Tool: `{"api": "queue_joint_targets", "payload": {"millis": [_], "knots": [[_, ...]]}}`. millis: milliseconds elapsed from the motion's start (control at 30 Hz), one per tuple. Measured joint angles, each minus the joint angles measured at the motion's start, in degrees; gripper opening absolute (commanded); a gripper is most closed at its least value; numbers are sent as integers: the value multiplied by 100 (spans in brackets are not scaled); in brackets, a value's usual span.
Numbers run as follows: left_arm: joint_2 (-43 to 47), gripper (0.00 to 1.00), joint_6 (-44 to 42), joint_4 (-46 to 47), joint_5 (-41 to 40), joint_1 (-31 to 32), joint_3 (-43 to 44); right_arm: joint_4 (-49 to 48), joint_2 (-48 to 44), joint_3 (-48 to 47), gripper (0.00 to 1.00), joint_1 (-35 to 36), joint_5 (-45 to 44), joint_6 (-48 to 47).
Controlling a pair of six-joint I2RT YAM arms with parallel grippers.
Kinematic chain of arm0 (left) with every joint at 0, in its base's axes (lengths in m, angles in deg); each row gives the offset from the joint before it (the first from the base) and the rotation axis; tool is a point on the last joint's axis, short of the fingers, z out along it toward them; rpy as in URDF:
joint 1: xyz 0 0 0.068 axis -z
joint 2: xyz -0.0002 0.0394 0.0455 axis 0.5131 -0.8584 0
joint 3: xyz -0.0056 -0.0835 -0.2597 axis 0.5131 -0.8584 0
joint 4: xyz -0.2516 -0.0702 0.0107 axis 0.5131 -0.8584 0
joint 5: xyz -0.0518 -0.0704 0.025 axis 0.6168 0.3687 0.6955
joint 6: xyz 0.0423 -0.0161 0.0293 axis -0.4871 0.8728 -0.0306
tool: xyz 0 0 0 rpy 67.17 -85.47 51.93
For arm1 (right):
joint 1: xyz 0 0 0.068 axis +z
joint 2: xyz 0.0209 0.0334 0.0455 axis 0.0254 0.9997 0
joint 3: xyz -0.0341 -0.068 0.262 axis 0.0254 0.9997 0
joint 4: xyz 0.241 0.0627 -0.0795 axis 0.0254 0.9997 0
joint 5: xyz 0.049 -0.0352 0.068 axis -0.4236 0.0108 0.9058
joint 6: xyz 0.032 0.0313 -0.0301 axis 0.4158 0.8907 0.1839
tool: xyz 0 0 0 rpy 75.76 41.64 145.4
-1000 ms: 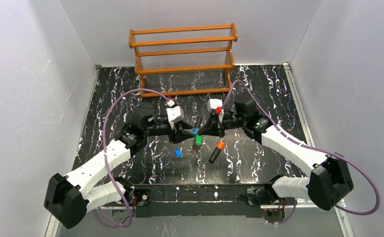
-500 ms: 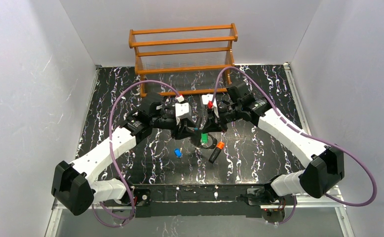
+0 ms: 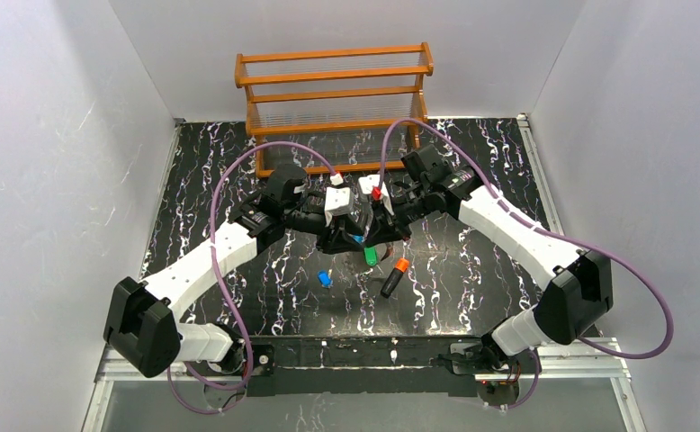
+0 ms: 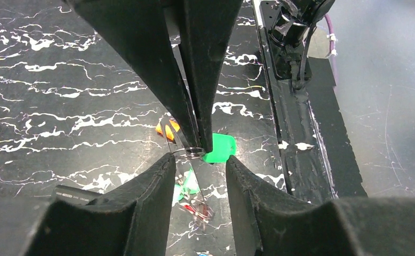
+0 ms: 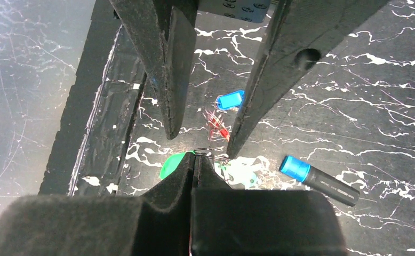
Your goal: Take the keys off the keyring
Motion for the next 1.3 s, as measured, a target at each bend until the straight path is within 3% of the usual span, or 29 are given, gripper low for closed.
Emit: {"api": "queue_joint_targets", "payload": {"millis": [267,467,700,1067,1300], "knots": [[4,36,-55,111,0,0,-20,151,109,-55,1,55,149,-199],[4,26,-55,173,57,0,-61,212,120,-118,1,76,181,-254],[4,0,11,293,190,-61,-186,328,120,-140,1,85,184,-264],[11,0,9,251,334,-96,-232,378,83,-72,1,85,2,-114],[240,0,597,820,146,-68,-579,-507,-452,575,8,87,-365,326]]}}
